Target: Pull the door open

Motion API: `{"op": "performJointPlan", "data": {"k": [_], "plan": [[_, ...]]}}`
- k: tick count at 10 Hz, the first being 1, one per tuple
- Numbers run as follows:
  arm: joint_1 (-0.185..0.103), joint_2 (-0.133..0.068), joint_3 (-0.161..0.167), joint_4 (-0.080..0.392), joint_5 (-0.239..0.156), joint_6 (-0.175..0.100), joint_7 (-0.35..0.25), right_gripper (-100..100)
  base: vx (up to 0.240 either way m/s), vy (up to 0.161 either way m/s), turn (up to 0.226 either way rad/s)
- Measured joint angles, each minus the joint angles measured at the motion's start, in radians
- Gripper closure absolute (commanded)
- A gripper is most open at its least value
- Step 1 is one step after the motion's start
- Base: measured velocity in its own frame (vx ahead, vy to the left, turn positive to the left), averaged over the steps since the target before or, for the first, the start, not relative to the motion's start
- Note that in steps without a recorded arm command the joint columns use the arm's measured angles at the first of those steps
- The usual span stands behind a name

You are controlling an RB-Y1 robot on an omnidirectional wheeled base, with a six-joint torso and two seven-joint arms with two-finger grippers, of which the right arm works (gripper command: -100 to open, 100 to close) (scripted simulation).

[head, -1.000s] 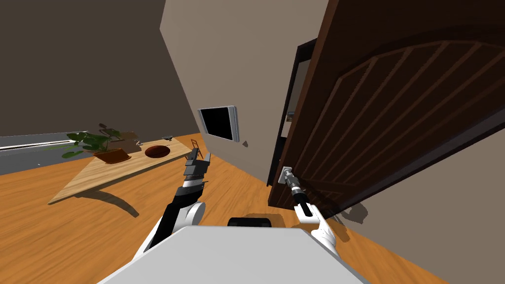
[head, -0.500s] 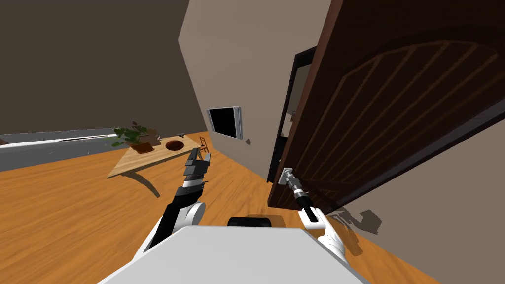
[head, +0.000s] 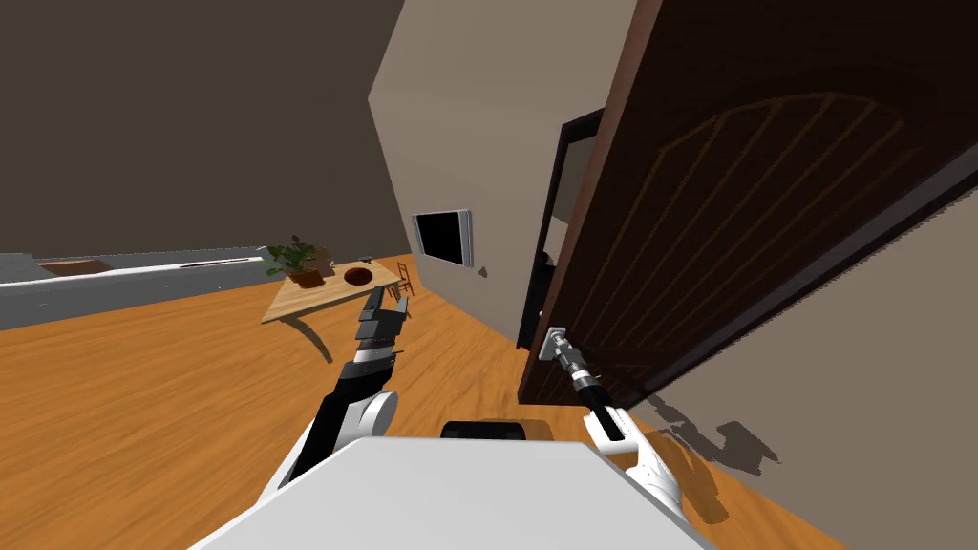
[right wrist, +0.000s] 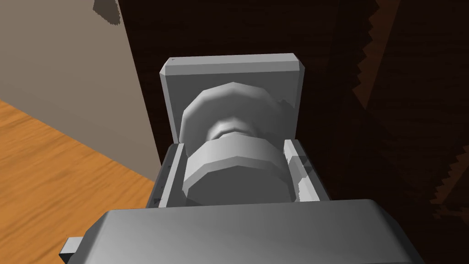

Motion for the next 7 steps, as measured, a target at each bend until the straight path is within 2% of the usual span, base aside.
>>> {"op": "performJointPlan", "data": {"k": [7], "plan": [[0.041,-0.063,0.014,0.004,0.038,-0.106,-0.086,100,-0.221,-0.083,0.094]]}}
